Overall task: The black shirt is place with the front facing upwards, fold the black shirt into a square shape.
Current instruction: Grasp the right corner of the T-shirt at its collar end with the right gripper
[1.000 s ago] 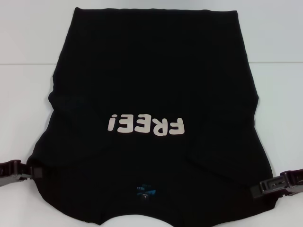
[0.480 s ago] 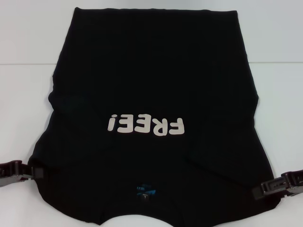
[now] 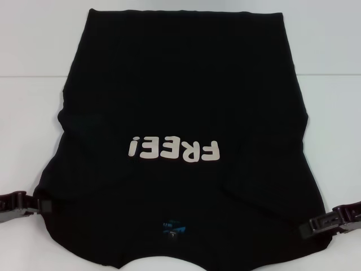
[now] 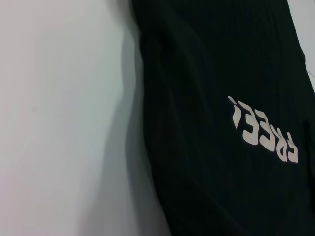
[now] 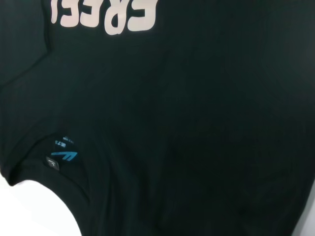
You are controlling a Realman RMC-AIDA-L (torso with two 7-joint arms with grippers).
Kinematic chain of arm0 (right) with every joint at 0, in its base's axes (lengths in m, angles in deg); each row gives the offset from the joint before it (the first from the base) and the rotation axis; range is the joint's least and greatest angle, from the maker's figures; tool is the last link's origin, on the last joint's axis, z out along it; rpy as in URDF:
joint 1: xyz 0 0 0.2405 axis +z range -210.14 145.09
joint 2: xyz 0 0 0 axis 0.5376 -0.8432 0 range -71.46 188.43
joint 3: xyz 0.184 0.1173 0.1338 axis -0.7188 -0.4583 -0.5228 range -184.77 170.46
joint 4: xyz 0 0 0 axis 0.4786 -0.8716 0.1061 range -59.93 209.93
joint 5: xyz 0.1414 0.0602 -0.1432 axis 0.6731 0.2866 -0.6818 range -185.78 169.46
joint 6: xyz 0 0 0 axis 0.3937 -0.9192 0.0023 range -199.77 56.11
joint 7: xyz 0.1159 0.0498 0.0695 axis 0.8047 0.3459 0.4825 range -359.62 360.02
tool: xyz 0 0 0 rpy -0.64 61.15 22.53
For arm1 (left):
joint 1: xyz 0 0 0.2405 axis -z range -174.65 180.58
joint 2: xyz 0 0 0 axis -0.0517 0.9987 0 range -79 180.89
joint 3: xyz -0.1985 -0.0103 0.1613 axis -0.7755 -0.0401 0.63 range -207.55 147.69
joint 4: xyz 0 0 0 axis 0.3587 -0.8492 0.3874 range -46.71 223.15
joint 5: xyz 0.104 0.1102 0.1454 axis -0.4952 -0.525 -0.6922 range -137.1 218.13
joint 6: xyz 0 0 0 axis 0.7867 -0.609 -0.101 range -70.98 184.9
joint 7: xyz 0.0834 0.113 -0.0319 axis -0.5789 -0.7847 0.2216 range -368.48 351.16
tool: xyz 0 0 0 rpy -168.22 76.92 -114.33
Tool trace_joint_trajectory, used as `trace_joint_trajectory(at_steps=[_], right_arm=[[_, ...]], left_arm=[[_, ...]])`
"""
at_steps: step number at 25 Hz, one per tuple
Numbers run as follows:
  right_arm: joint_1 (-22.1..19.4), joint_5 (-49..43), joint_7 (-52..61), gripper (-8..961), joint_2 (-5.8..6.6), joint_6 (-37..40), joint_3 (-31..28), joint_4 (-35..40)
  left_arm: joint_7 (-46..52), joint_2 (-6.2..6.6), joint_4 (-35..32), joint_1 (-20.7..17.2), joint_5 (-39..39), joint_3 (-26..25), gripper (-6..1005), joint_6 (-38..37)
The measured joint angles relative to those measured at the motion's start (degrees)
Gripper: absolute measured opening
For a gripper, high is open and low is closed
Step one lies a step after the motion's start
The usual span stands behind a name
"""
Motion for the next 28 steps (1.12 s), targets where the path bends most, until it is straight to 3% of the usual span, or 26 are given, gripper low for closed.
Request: trace_joint_trajectory(at_steps=[9, 15, 17, 23, 28], right_arm=[[0.28, -1.99, 0.61, 849, -0.53, -0.28, 1.46, 1.99], [0.69, -2.2, 1.38, 626, -0.44, 0.05, 1.51, 2.01], [0.84, -2.61, 1.75, 384, -0.38, 0.15, 1.51, 2.01], [1.46, -4.54, 2.22, 137, -0.65, 0.43, 1.59, 2.01], [1.98, -4.64, 2.24, 125, -0.55, 1.09, 1.58, 2.01]], left_arm=[[-0.01, 0.0, 0.0, 0.0, 0.05, 0.0, 14, -0.13], [-0.19, -0.07, 0.0, 0.0, 0.15, 0.0, 14, 0.16], [-0.24, -0.08, 0.0, 0.0, 0.17, 0.0, 14, 0.22], [-0.64, -0.09, 0.0, -0.07, 0.77, 0.0, 14, 0.26], [-0.9, -0.09, 0.0, -0.3, 0.88, 0.0, 14, 0.25]])
